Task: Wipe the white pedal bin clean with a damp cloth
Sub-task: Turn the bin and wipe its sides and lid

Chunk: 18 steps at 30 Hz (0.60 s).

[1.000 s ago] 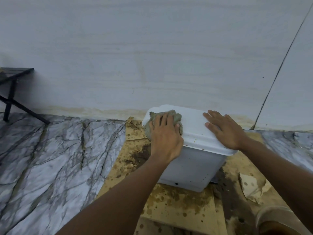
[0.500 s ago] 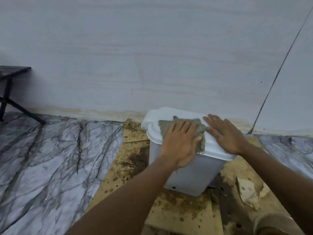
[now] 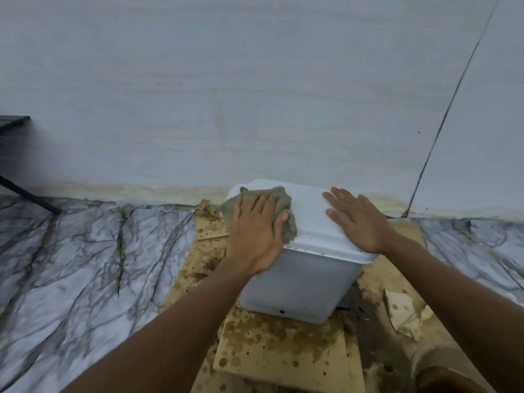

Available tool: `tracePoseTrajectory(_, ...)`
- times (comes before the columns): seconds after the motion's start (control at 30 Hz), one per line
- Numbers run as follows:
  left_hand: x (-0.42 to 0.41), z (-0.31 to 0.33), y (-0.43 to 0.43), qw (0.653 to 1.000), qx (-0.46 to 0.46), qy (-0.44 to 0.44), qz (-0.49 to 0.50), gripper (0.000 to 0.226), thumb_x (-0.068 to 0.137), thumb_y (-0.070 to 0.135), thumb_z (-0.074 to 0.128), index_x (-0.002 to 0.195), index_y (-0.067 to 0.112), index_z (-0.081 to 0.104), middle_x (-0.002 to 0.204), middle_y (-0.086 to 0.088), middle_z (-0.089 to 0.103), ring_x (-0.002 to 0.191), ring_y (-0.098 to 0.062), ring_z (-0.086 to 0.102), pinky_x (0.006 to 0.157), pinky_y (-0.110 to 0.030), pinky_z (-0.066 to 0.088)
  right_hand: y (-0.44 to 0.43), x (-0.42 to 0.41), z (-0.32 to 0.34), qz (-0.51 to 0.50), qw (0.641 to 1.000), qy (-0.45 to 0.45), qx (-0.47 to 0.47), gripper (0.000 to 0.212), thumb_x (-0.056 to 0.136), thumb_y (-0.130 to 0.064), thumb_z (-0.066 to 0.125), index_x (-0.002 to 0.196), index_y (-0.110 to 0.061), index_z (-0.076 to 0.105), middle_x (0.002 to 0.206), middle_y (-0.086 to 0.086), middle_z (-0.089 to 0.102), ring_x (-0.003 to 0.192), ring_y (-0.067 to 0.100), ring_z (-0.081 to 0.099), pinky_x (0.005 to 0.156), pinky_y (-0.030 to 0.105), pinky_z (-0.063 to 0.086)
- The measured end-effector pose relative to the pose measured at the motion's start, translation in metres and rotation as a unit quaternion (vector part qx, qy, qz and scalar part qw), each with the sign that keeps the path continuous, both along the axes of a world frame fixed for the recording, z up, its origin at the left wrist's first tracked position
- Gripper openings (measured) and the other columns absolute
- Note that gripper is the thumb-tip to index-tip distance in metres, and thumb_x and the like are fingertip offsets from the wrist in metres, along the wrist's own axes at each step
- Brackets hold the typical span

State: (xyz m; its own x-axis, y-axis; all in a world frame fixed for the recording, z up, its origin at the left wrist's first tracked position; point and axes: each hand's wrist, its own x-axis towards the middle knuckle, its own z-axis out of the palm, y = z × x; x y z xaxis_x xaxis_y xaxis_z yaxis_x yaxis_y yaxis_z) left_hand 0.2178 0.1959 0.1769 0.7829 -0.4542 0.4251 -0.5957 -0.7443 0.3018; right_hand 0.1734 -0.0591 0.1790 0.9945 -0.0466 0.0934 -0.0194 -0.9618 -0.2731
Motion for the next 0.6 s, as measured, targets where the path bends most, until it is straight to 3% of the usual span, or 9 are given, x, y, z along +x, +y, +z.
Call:
tracePoseTrajectory(0.13,-0.024,-0.006,-0.024,0.997,-0.045,0.019,0.058,0.051,0.107,0.043,0.026,0.149,0.018,0.040,0.158,-0.002,0.037,0.150,-0.024,0.019,0.123,-0.054,-0.003,-0.002,-0.001,0.000,-0.008,1.000,0.006,0.000,0.060,0.101,-0.053,0.016,0.158,-0.033,0.016,0.166,-0.008,0.009,0.153,0.008,0.004,0.123,0.033,-0.002)
tracePoseTrajectory(0.37,-0.011,-0.004,-0.010,0.998,-0.048,0.023,0.026,0.050,0.106,0.047,0.029,0.147,0.022,0.044,0.154,0.004,0.042,0.148,-0.020,0.021,0.118,-0.059,0.012,0.001,0.001,0.001,-0.004,1.000,0.005,-0.009,0.073,0.091,-0.061,0.006,0.158,-0.033,0.014,0.166,-0.009,0.009,0.153,0.008,0.004,0.124,0.034,0.000)
tracePoseTrajectory(0.6,-0.001,0.000,-0.005,0.999,-0.045,0.001,0.020,0.046,0.103,0.046,0.039,0.140,0.022,0.052,0.146,0.006,0.051,0.140,-0.020,0.028,0.111,-0.056,0.024,0.002,0.007,0.000,-0.008,1.000,-0.002,-0.007,0.057,0.104,-0.049,0.020,0.158,-0.032,0.018,0.166,-0.007,0.011,0.153,0.009,0.006,0.123,0.035,0.001)
